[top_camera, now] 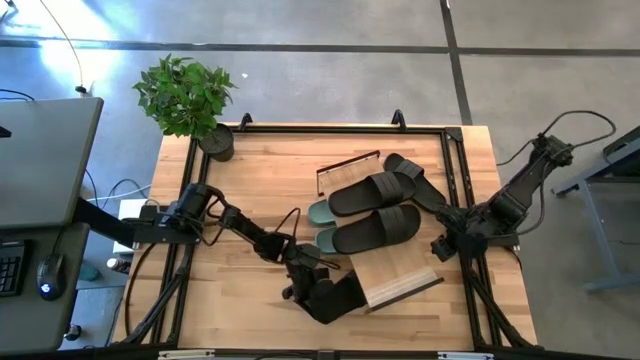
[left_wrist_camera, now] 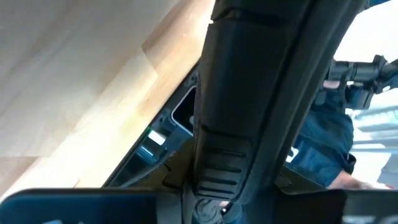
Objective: Pick and place slides into the shelf
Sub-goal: Put the black slides under the shelf
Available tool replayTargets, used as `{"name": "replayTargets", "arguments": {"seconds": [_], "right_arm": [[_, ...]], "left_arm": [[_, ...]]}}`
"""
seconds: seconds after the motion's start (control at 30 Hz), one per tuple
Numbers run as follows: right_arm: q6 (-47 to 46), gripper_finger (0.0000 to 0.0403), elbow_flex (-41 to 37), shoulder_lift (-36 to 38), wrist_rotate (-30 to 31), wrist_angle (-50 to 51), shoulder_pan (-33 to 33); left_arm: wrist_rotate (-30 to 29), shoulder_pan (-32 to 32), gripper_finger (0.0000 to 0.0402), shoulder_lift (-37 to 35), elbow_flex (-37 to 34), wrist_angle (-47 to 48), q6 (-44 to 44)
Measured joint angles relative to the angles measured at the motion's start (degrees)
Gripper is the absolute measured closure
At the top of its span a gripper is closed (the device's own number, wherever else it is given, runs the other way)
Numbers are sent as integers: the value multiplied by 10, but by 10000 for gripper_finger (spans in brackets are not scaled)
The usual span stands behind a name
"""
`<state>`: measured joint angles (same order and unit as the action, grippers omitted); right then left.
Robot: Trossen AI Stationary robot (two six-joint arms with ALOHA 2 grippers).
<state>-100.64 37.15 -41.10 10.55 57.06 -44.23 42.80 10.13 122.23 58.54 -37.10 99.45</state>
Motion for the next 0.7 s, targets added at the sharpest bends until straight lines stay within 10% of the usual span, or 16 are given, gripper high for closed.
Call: {"name": "replayTargets", "arguments": {"seconds": [0.7], "right_arm": [[33,372,0,-65,15,-80,-8]], "left_arm": [[11,0,225,0,11,29,-38]]}}
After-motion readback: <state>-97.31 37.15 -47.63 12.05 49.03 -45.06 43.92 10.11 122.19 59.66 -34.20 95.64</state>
